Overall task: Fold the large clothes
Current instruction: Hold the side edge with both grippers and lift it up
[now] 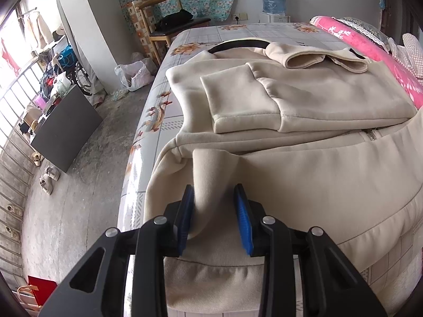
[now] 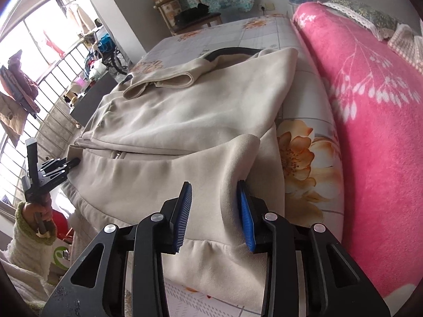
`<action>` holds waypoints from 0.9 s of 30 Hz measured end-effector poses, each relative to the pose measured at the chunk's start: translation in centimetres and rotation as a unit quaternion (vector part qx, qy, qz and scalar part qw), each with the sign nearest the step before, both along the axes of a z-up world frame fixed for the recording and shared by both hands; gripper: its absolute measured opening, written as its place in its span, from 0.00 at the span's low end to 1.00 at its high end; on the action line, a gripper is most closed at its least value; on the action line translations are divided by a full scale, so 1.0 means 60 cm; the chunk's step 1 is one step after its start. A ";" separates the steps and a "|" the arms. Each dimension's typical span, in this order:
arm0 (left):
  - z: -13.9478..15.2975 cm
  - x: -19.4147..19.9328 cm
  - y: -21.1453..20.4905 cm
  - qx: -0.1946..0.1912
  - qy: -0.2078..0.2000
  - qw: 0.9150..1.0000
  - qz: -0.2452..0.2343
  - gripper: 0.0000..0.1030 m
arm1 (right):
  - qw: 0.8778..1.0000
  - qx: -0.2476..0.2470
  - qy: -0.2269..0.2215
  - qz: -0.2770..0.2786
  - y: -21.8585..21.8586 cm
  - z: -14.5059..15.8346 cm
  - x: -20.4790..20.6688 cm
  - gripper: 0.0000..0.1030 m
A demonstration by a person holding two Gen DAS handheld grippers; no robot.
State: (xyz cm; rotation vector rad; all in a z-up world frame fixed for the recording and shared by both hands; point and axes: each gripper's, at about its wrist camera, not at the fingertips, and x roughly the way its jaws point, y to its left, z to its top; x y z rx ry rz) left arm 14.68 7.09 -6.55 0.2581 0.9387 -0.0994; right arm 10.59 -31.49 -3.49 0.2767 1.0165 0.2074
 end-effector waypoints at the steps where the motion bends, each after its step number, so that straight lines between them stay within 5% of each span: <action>1: 0.000 0.000 0.001 -0.001 0.001 1.000 0.001 0.30 | 1.000 0.001 0.007 -0.007 -0.004 -0.006 0.006 0.32; 8: 0.001 0.003 0.002 -0.007 0.008 1.000 0.009 0.30 | 1.000 0.014 0.019 -0.014 -0.011 -0.016 0.020 0.25; 10: 0.001 0.004 0.003 -0.010 0.011 1.000 0.014 0.30 | 1.000 -0.021 0.013 -0.005 0.002 -0.006 0.013 0.10; 18: 0.003 0.009 0.006 -0.022 0.027 0.999 0.028 0.30 | 0.991 -0.132 0.007 0.009 0.041 -0.002 0.013 0.09; 27: 0.002 0.009 0.006 -0.026 0.027 0.999 0.031 0.30 | 0.984 -0.178 0.017 0.009 0.059 -0.010 0.020 0.10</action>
